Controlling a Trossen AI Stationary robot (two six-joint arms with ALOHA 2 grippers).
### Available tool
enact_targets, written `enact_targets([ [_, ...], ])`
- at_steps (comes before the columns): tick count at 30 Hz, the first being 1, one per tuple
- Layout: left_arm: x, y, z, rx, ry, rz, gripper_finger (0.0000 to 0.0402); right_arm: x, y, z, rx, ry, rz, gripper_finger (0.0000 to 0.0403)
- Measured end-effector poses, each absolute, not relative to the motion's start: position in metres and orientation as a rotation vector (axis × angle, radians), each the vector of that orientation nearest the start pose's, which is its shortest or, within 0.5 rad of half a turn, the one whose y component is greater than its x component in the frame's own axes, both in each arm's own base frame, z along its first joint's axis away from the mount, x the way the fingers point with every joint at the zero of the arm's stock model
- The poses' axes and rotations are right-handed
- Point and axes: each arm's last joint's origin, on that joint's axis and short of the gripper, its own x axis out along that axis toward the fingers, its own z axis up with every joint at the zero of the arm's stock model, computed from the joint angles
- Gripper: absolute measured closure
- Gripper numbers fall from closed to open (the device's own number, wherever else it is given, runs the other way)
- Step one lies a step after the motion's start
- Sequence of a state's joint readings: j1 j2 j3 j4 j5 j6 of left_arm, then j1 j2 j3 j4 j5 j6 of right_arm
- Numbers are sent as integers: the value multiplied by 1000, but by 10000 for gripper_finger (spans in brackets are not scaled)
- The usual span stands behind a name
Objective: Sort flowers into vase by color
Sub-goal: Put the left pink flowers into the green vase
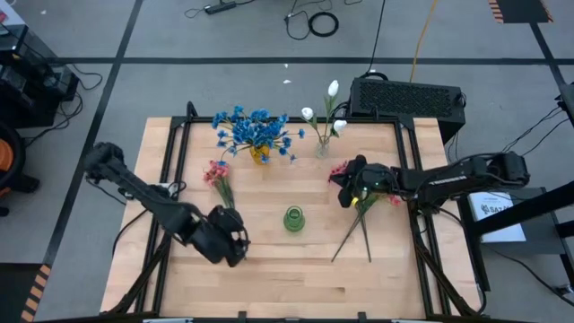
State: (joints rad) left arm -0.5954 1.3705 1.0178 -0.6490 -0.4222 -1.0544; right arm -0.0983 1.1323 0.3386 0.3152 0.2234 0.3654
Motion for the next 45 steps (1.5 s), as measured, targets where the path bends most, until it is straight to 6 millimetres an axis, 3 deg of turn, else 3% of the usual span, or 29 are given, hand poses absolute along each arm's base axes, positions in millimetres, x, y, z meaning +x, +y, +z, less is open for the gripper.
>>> enact_targets([
  [6,238,-145,217,-588,913,565,162,205,-18,174,346,362,-364,399],
  [15,225,-133,180,-751,952,1131,162,205,-4,175,370,366,-304,399],
  [27,238,-128,164,-935,844,1285,162,206,13,177,386,355,-228,399],
  [45,256,-112,125,-875,862,1431,162,206,16,177,177,370,-178,399],
])
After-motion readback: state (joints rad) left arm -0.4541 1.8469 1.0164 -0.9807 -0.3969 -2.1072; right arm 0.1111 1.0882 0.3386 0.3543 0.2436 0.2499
